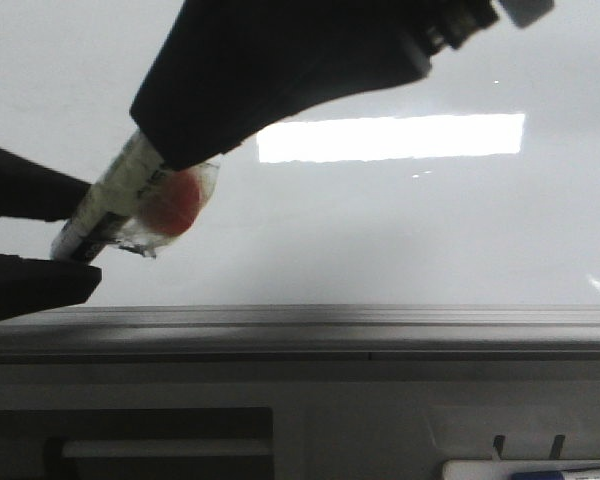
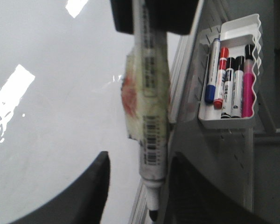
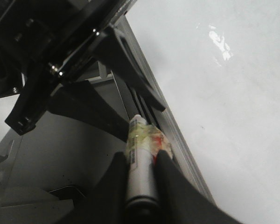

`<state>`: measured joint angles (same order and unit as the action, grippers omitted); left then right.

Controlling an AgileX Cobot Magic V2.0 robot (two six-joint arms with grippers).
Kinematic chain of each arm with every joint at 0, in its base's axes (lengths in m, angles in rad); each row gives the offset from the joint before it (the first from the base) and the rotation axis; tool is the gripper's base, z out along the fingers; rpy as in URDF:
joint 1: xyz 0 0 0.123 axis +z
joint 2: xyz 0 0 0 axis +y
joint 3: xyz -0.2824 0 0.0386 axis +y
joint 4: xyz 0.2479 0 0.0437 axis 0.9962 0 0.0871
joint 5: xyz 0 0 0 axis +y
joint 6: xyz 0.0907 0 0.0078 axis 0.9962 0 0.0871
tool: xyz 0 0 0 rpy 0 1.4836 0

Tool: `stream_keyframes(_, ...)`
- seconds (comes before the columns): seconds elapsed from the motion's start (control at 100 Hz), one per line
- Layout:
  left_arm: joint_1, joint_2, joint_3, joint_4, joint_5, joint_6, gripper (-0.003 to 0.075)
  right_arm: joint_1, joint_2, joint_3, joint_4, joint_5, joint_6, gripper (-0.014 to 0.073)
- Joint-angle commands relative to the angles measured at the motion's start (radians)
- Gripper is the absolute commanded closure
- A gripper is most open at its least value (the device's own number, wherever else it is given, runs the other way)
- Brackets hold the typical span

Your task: Write number 3 on whiteboard

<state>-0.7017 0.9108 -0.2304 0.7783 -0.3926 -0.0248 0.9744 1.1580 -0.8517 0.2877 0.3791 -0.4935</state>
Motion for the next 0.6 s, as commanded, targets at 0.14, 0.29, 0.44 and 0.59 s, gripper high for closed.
stream_keyframes(0.14, 0.000, -0.064, -0.026, -0.149, -0.073, -0.007, 0.0237, -0.028, -0.025, -0.038, 0.000, -0.050, -0.009, 0.0656)
stream_keyframes(0.29, 0.000, -0.149, -0.026, -0.228, -0.039, -0.005, 0.0237, -0.109, -0.049, -0.073, 0.000, -0.052, -0.009, 0.0656)
stream_keyframes(0.44, 0.022, -0.237, -0.026, -0.379, 0.023, 0.003, 0.0242, -0.190, -0.060, -0.134, 0.000, -0.039, -0.009, 0.0656)
stream_keyframes(0.59, 0.091, -0.269, -0.026, -0.543, 0.057, 0.003, 0.0465, -0.221, -0.039, -0.164, -0.002, -0.004, -0.009, 0.0656)
